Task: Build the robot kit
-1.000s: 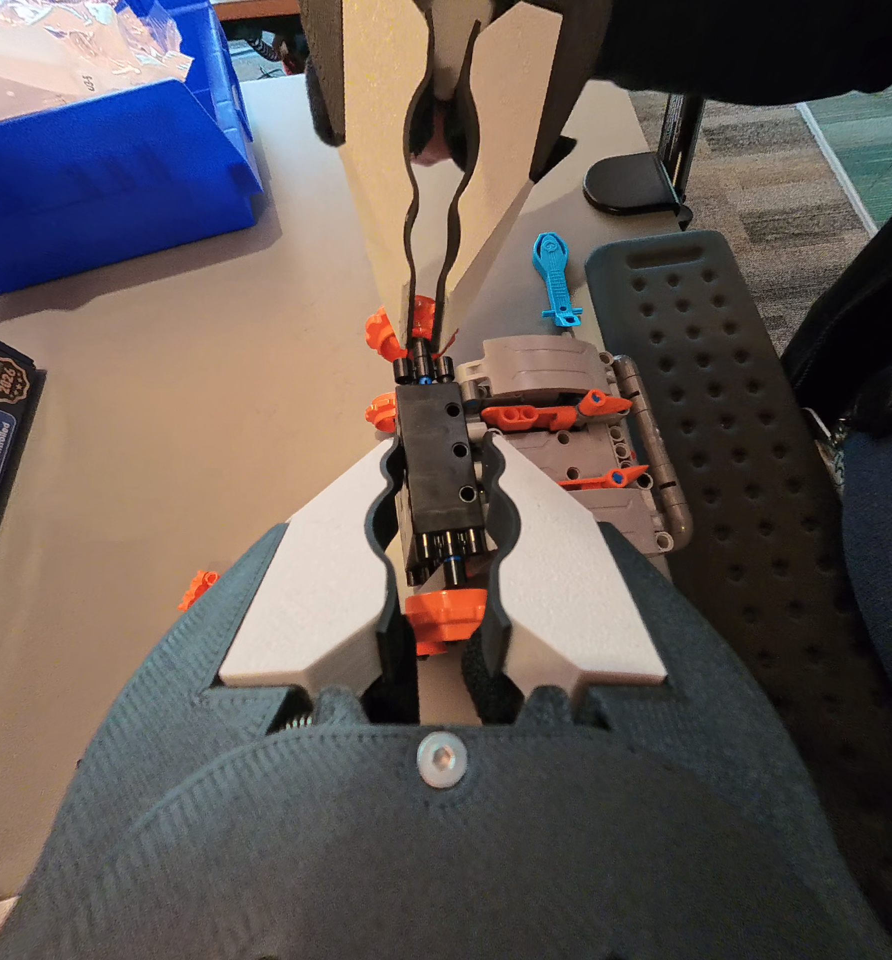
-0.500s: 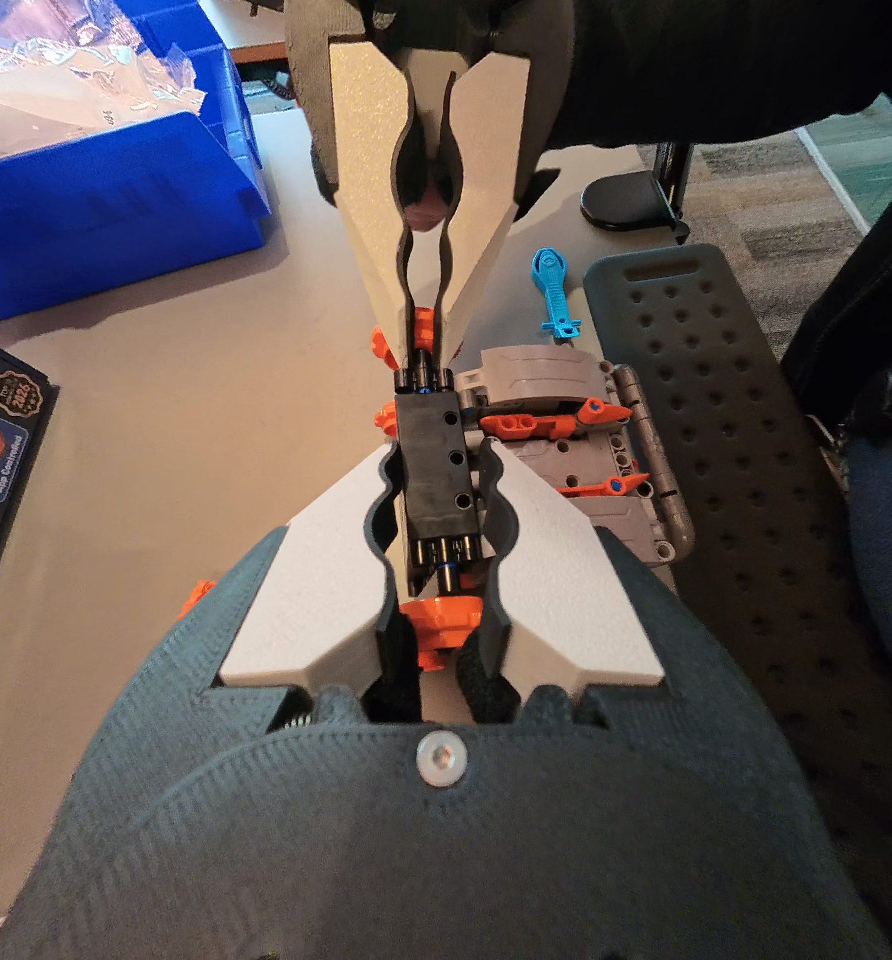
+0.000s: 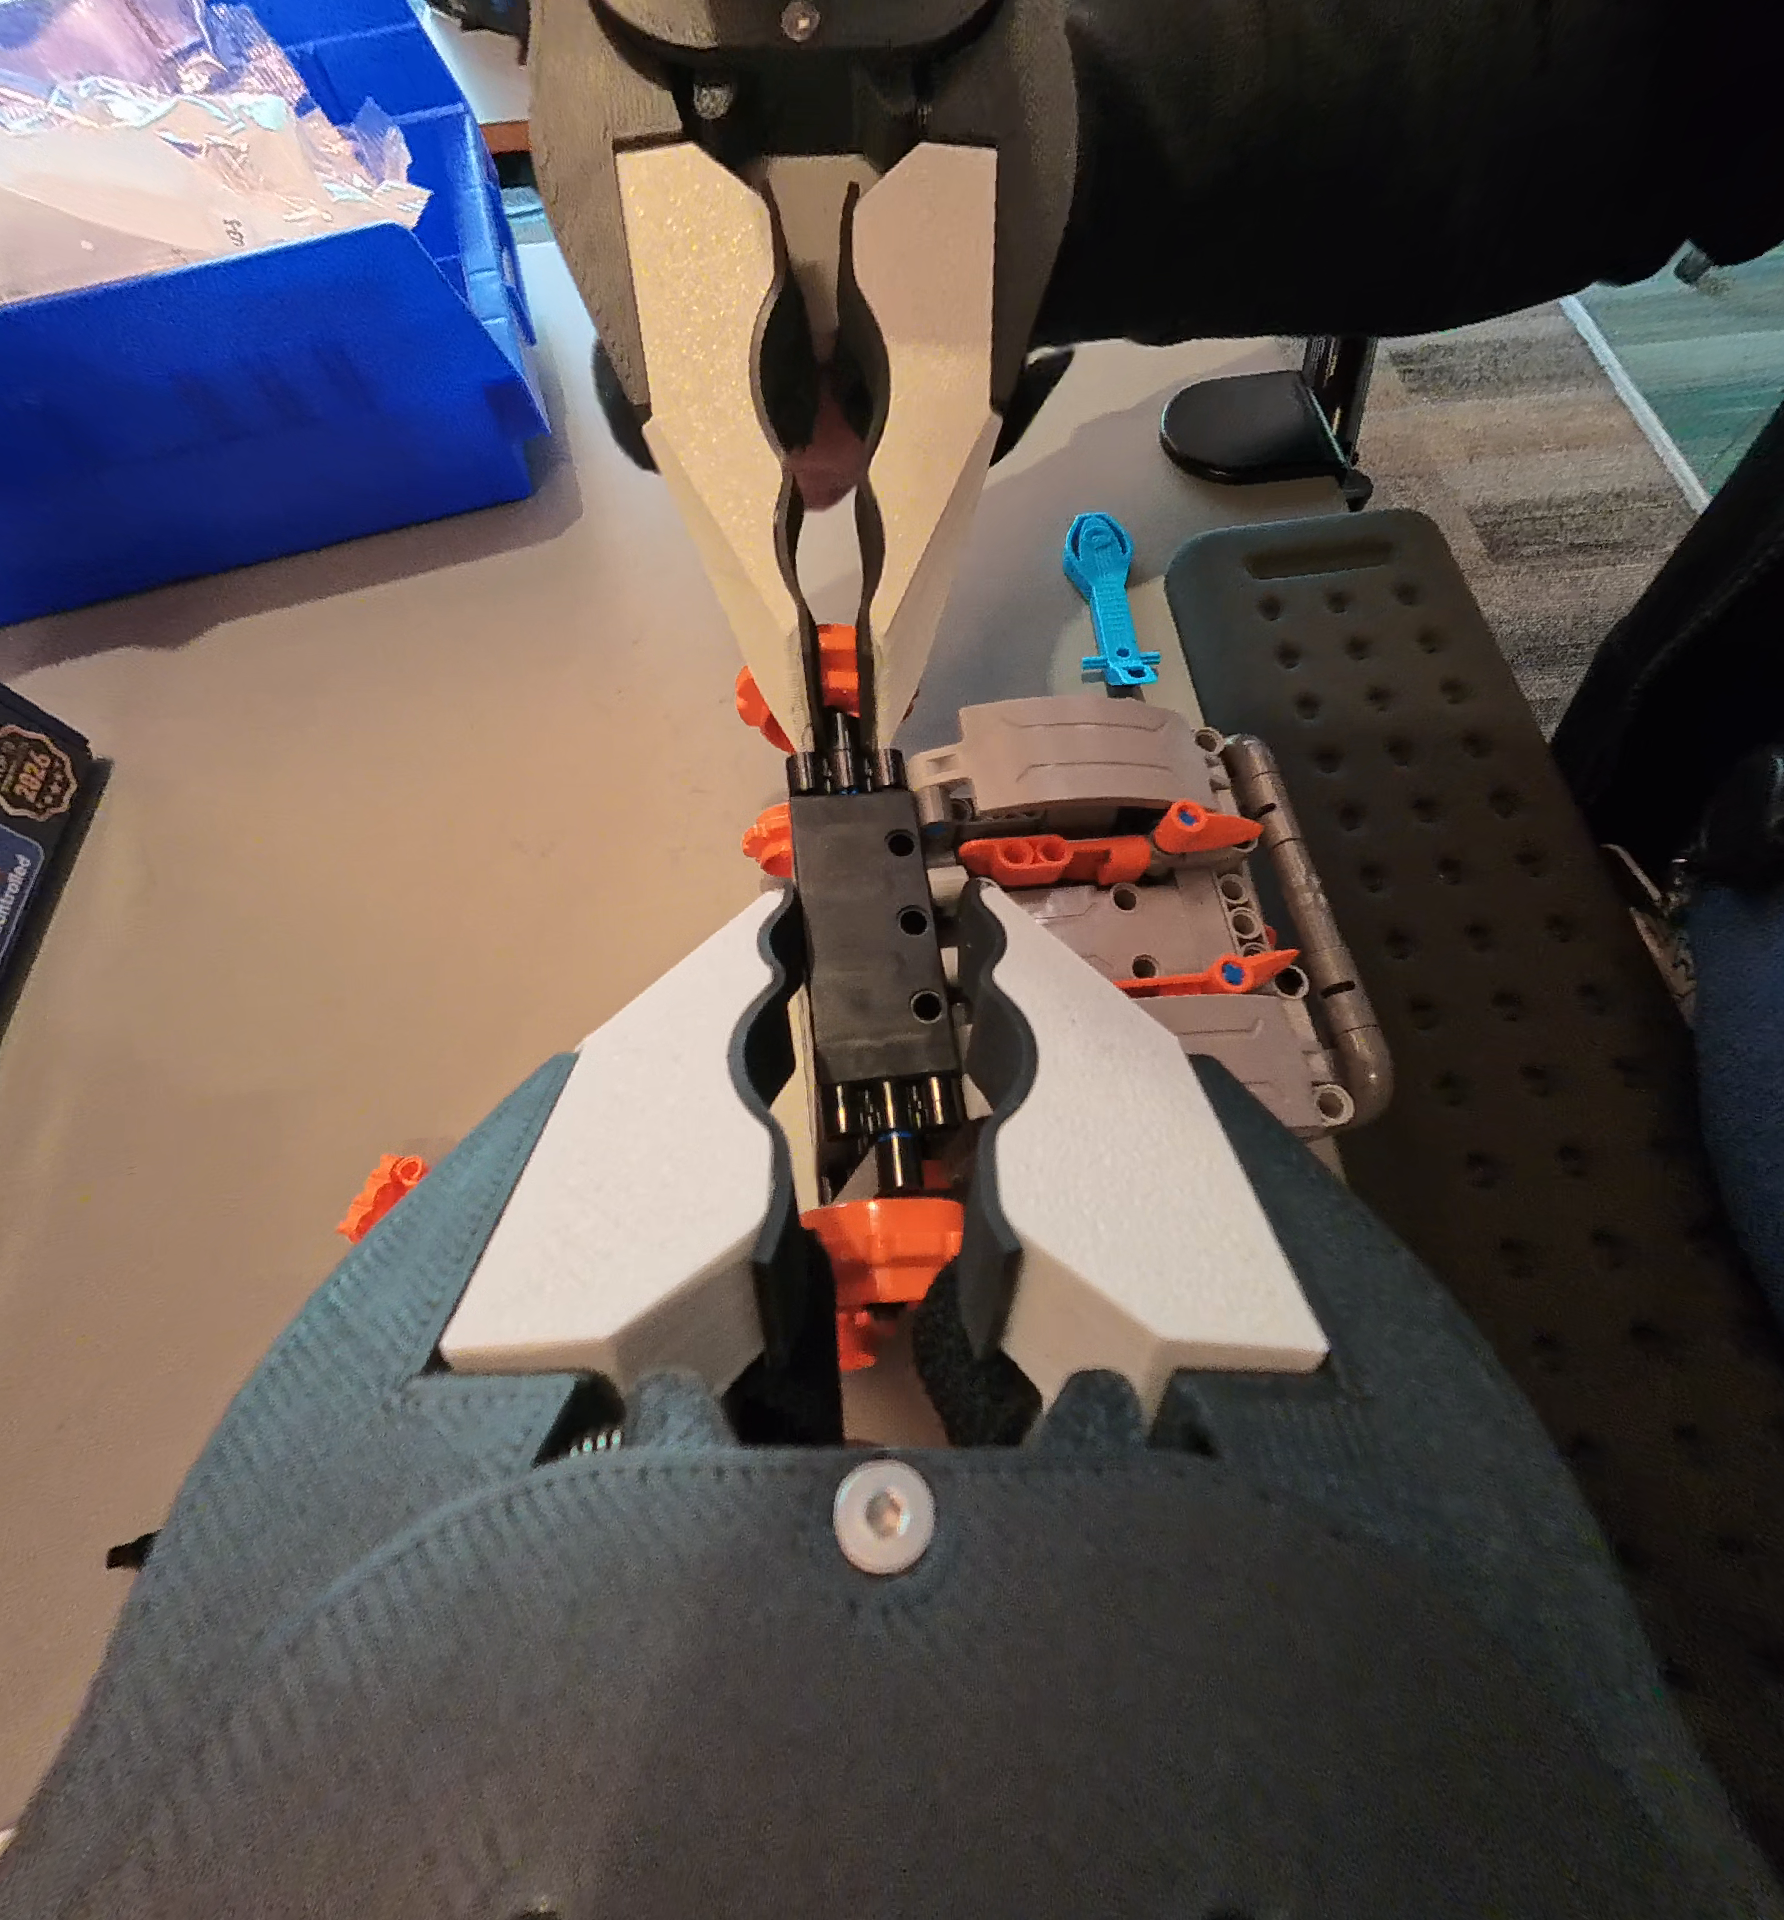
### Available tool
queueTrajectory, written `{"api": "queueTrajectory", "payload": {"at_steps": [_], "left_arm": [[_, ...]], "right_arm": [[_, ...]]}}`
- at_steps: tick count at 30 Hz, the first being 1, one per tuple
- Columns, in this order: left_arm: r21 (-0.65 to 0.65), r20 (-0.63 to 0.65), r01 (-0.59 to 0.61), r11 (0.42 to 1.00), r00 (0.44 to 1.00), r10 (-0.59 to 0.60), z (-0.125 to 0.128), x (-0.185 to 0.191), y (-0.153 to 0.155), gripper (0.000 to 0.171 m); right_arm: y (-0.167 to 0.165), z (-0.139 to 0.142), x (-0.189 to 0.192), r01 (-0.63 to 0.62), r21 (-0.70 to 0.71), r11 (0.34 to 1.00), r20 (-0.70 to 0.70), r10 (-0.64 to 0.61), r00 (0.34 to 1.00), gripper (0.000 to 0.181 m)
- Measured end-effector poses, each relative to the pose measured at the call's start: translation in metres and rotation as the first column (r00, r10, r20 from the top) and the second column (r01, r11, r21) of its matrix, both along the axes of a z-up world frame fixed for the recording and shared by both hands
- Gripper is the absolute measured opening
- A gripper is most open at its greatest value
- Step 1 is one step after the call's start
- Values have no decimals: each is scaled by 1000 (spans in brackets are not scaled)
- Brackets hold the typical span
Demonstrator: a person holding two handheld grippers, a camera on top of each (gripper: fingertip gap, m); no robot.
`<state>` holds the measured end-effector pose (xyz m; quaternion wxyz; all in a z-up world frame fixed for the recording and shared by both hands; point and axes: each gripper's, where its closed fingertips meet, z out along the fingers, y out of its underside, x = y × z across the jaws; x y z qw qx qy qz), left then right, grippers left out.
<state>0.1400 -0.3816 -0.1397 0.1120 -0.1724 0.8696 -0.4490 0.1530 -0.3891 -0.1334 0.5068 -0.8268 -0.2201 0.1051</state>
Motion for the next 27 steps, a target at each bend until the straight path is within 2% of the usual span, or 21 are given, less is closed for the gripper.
{"api": "queueTrajectory", "payload": {"at_steps": [7,11,13,17,21,23,26,27], "left_arm": [[-2,-6,-6,1000,1000,6,0,0,3,25],[42,41,-29,999,999,27,3,1,8,27],[47,64,-56,997,997,53,4,2,10,27],[92,188,-80,993,980,61,15,1,11,28],[122,345,-149,981,934,99,24,1,15,28],[148,449,-187,971,888,102,28,-2,14,28],[137,523,-223,965,844,121,28,-12,10,28],[135,544,-234,963,829,125,28,-17,10,29]], "right_arm": [[3,0,0,-10,-5,1000,-2,10,1000,2],[5,4,2,48,-5,999,-1,-48,999,6],[2,13,5,102,16,995,-5,-102,995,18],[-7,29,12,209,62,976,-78,-204,976,31],[-18,36,24,334,49,941,-123,-326,937,33],[-22,32,28,386,24,922,-146,-379,914,33],[-17,35,6,363,33,931,-276,-340,899,25],[-15,32,-2,357,17,934,-288,-338,896,29]]}}
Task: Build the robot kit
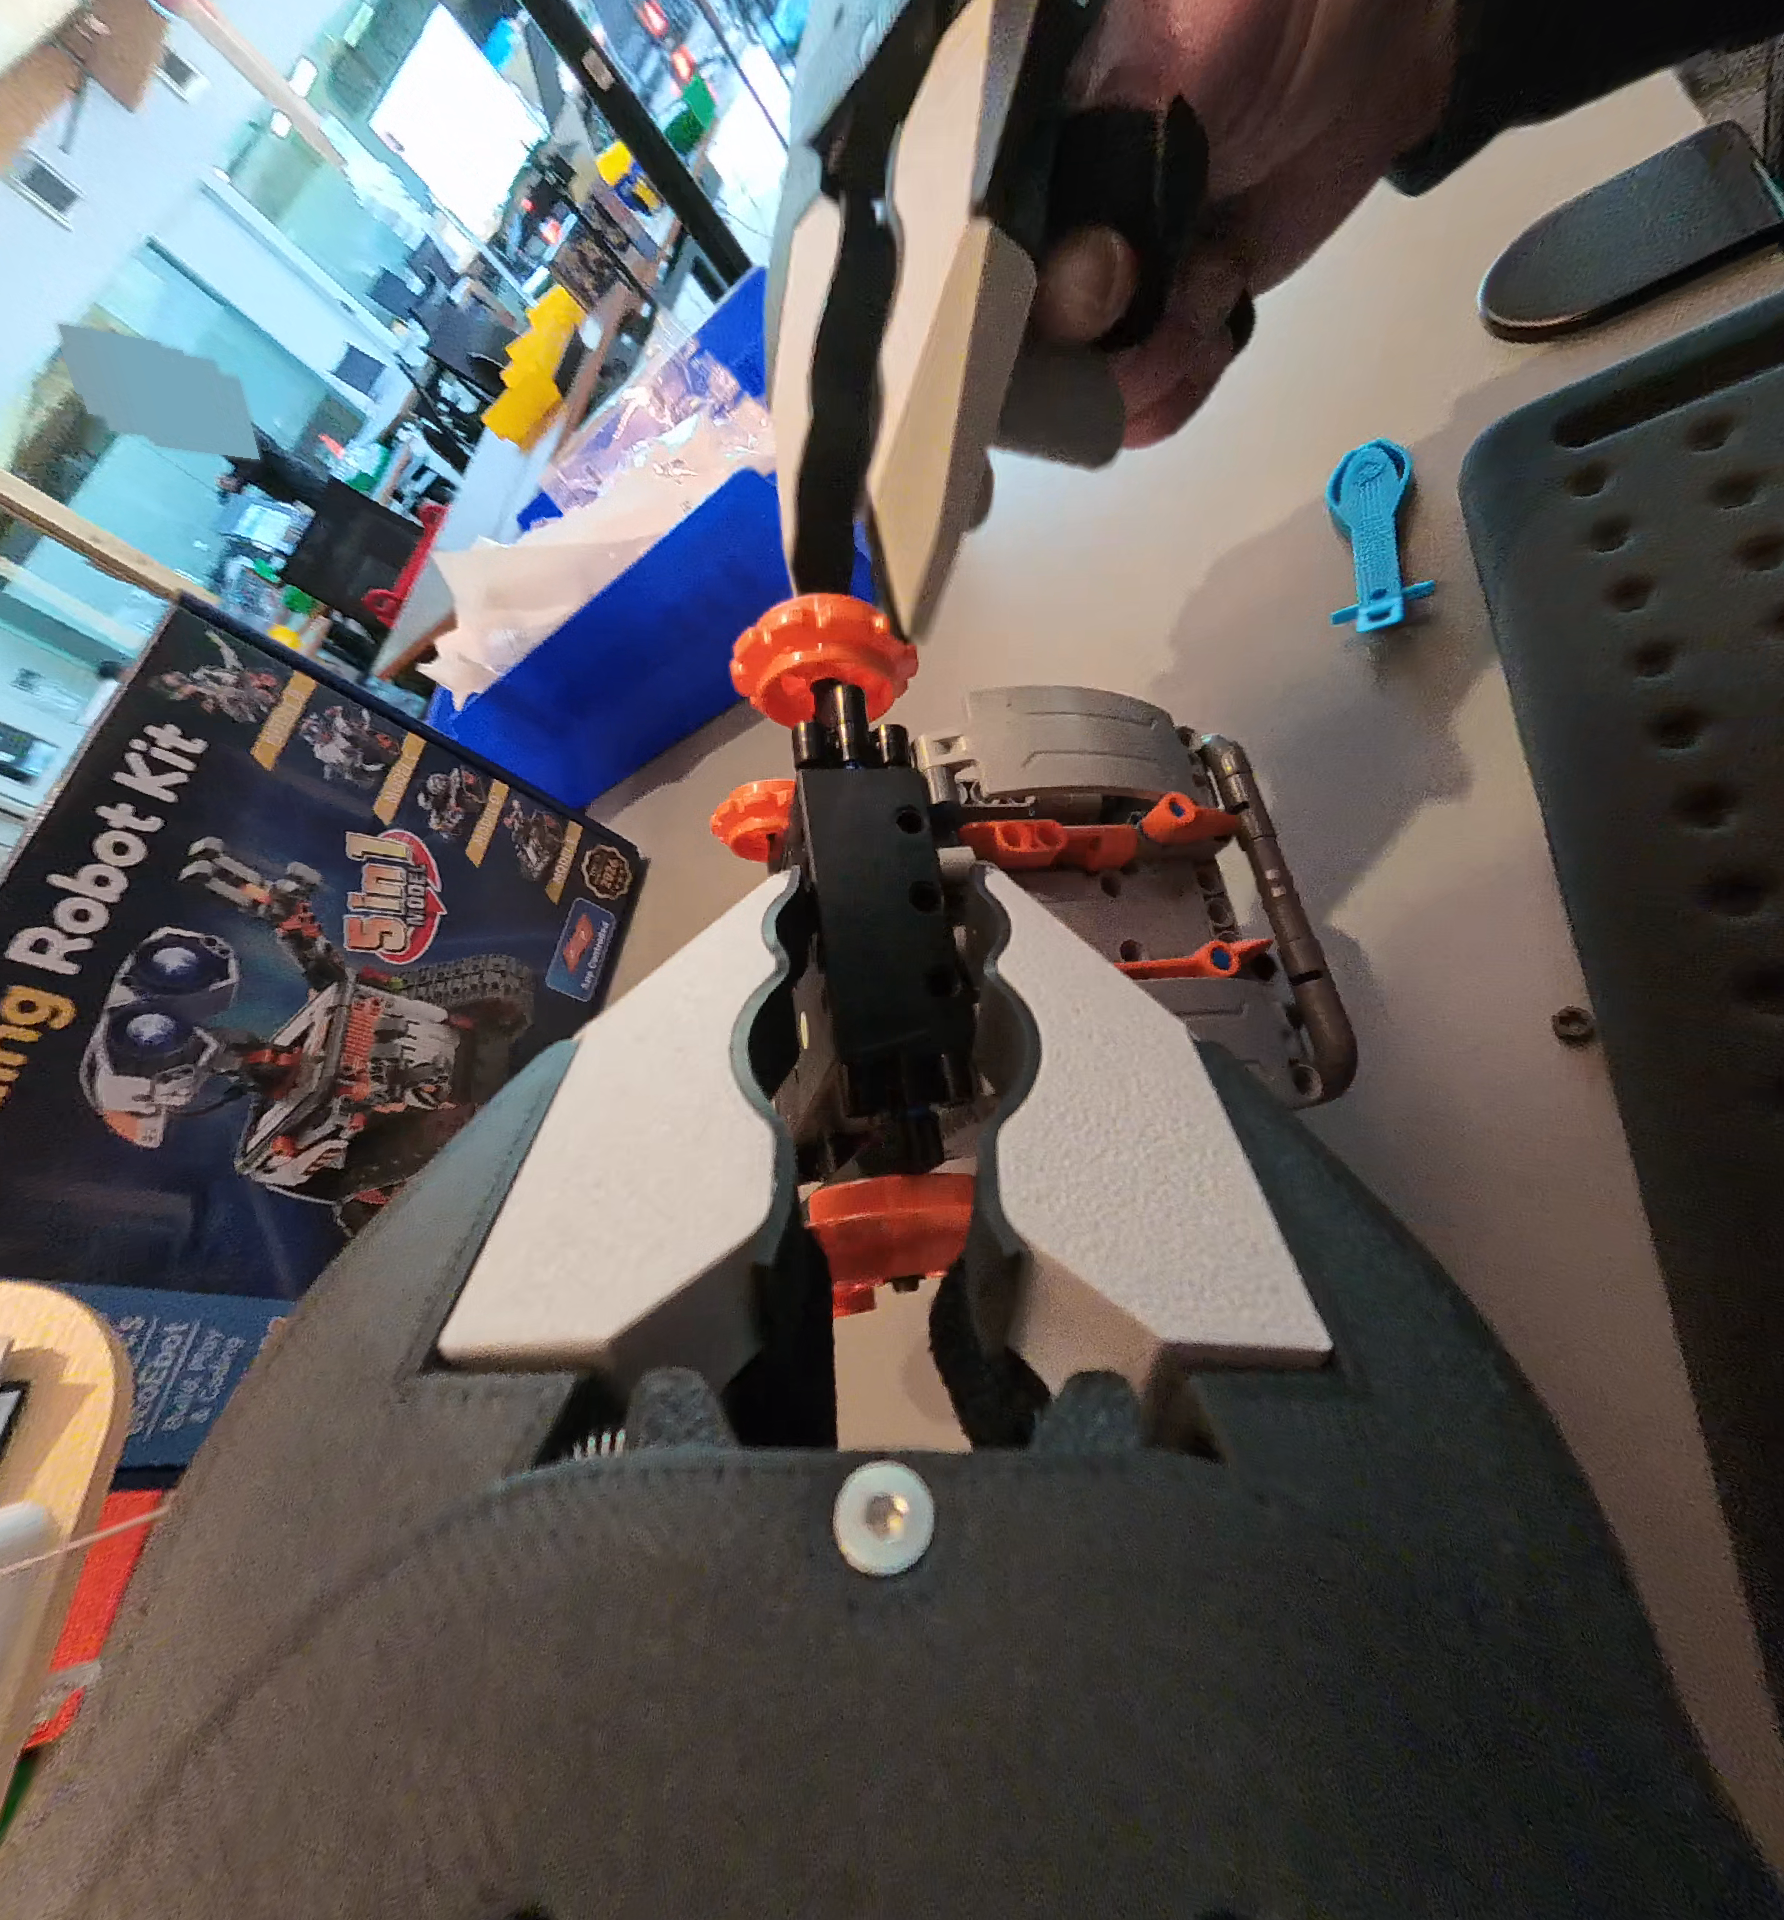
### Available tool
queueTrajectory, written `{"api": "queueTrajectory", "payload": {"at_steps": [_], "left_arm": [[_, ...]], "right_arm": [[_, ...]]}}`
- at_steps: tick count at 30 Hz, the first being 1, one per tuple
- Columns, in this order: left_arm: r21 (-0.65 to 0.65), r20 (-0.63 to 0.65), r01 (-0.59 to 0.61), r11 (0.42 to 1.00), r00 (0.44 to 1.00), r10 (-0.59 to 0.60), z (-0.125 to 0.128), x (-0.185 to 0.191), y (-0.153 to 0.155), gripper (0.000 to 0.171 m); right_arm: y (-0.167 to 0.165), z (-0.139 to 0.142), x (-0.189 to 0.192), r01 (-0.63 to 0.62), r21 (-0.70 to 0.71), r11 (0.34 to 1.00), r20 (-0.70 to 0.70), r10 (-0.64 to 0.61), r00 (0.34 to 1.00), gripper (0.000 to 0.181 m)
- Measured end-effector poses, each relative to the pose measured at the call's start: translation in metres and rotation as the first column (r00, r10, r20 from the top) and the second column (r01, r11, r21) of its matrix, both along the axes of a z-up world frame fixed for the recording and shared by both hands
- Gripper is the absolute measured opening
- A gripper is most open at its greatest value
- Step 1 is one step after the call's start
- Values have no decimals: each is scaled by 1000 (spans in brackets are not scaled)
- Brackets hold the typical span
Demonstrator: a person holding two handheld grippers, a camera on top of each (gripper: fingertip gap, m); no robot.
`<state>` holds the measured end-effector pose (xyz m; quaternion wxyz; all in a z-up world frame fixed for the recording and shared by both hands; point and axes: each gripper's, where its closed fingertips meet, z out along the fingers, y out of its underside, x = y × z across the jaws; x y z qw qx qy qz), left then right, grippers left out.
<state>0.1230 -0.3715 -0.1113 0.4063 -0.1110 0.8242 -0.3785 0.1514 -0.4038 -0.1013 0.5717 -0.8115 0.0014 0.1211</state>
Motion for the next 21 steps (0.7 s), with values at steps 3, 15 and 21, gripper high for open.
{"api": "queueTrajectory", "payload": {"at_steps": [3,15,21], "left_arm": [[-61,15,-24,998,1000,25,2,-17,4,27],[-248,-40,-76,966,997,69,-4,-64,26,23],[-244,-112,-69,967,993,43,-35,-70,24,0]], "right_arm": [[6,0,-14,17,8,1000,32,-18,999,24],[36,11,-64,-11,-74,997,324,35,945,16],[51,-7,-75,11,-196,981,480,86,873,16]]}}
